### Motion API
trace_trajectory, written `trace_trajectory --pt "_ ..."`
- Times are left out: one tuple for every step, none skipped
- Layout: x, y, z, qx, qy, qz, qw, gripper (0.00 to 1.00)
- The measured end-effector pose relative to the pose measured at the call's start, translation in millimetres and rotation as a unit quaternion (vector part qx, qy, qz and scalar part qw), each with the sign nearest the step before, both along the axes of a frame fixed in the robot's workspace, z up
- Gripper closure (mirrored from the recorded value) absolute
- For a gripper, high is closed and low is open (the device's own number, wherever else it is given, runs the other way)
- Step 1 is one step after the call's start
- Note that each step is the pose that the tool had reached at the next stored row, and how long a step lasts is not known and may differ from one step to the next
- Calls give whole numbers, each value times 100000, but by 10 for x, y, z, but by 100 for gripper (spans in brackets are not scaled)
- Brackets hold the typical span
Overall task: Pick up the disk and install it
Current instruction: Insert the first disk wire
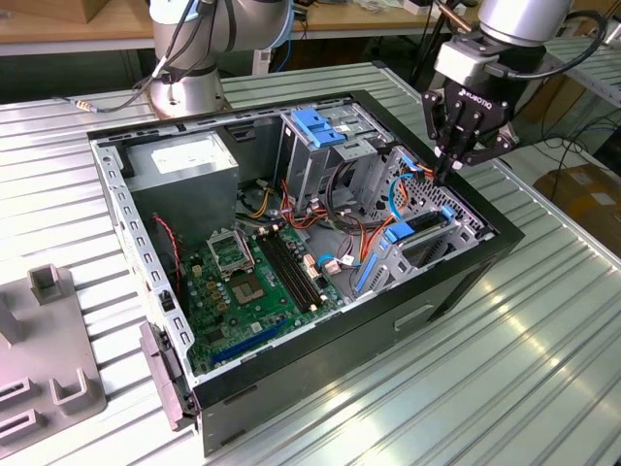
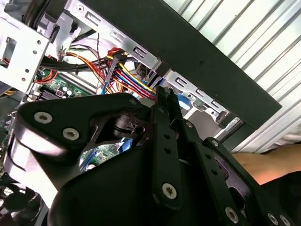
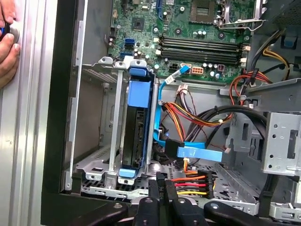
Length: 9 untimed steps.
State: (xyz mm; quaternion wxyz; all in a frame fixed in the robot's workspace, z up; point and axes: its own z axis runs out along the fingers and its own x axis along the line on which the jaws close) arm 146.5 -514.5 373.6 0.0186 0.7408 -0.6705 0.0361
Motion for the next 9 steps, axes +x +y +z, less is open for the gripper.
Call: trace_trajectory --pt "0 0 1 -9 0 -9 100000 83" --pt "0 0 1 -7 0 -16 100000 83" --pt "-2 -1 1 -12 4 -221 100000 83" --pt "-2 -1 0 -20 -1 -1021 99995 83" --pt "-2 -1 -1 -13 0 -1808 99984 83" --pt "-2 -1 -2 -10 0 -2539 99968 83" --pt "-2 -1 -4 -8 -1 -3045 99954 83" --pt "-2 -6 -7 5 -4 -3379 99943 83" --pt "-6 -14 -7 6 1 -3407 99942 83"
